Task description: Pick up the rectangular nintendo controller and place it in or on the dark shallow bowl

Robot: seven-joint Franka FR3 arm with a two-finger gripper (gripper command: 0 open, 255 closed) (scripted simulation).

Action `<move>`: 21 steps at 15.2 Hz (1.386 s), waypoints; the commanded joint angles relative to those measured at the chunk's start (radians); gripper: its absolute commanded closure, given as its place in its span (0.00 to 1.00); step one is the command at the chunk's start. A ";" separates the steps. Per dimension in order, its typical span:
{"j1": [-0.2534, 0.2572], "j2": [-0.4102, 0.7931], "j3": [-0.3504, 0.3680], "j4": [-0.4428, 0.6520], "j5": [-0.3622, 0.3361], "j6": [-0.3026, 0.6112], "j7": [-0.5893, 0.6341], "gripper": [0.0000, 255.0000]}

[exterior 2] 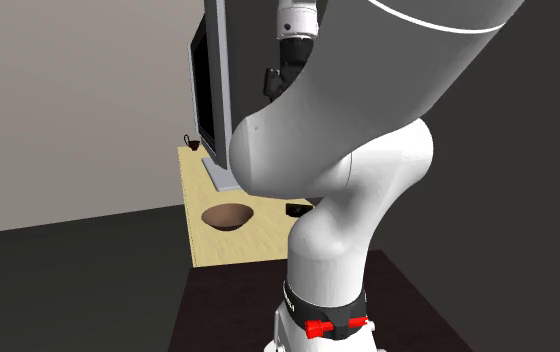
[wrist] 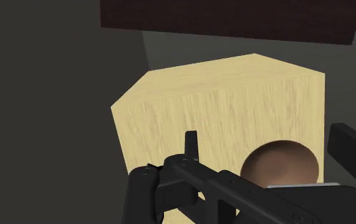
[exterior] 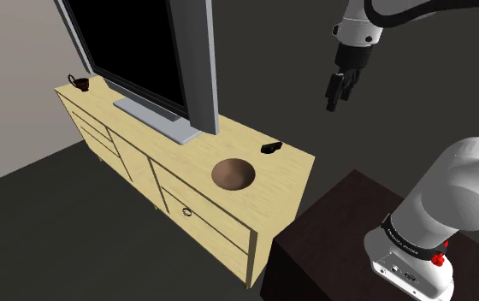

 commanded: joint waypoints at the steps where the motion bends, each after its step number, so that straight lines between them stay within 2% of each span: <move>1: 0.007 0.025 -0.028 -0.035 -0.022 0.070 -0.065 0.00; 7: 0.027 0.188 -0.125 -0.082 -0.075 0.303 -0.259 0.00; 12: 0.057 0.372 -0.203 -0.071 -0.084 0.495 -0.427 0.00; 17: 0.099 0.586 -0.267 -0.018 -0.032 0.669 -0.619 0.00; 21: 0.123 0.767 -0.289 0.054 0.068 0.782 -0.803 0.00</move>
